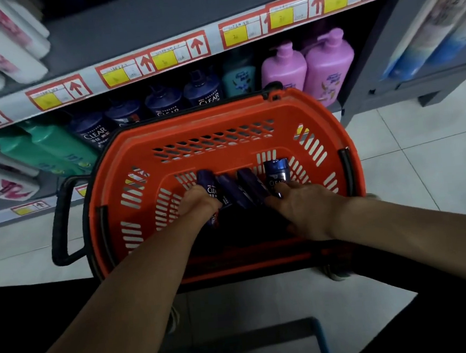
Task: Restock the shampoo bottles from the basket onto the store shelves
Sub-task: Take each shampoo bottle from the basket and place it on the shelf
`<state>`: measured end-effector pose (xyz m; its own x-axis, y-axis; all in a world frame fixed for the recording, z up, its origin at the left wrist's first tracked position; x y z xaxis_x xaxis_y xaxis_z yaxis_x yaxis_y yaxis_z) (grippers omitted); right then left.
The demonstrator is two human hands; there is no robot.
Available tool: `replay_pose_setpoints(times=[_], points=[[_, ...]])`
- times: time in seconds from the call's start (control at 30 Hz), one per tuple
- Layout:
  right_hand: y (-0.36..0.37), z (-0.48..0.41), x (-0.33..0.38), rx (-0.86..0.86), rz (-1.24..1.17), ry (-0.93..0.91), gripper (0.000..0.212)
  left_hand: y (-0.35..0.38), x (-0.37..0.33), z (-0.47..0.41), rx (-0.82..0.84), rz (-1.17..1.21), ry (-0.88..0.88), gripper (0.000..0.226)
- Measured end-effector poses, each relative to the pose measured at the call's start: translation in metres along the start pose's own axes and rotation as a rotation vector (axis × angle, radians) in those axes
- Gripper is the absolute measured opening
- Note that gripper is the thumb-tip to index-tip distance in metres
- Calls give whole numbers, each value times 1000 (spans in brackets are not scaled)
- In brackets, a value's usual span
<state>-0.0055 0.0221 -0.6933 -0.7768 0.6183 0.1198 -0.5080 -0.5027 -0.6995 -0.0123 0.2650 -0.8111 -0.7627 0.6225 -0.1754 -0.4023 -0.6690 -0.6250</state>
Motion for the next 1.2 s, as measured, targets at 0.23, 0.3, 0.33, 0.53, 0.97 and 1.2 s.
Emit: replay_pose_setpoints(times=[0.23,0.3,0.33,0.53,0.97,1.2], points=[[-12,-2,5,4,46,6,66,-12,13,5,-25,194,101,60],[-19,-4,9,-12,44,-3,65,-21,12,13,-32,224,221,55],[-22,-6,11,-18,44,-5,65,-26,12,18,-30,238,276,55],[-46,-13,27,-40,-84,-40,74,-62,14,75,15,487,465,67],[-97,-15,77,-336,-543,-154,87,-101,23,142,169,1177,539,52],[-118,-23,72,-467,-359,-66,93,-121,13,148,159,1249,577,30]])
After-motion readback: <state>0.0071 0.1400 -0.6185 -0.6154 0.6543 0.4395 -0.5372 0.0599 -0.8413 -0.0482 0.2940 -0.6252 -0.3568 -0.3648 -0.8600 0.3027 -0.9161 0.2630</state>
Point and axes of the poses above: each hand's wrist, its own z-axis away from the middle knuckle, its own y-axis out of the palm, x = y × z, the point moved 5 cm from there along -z, towards the middle knuckle, and after that the axes turned 14 degrees about x, right-handed, at the moved point
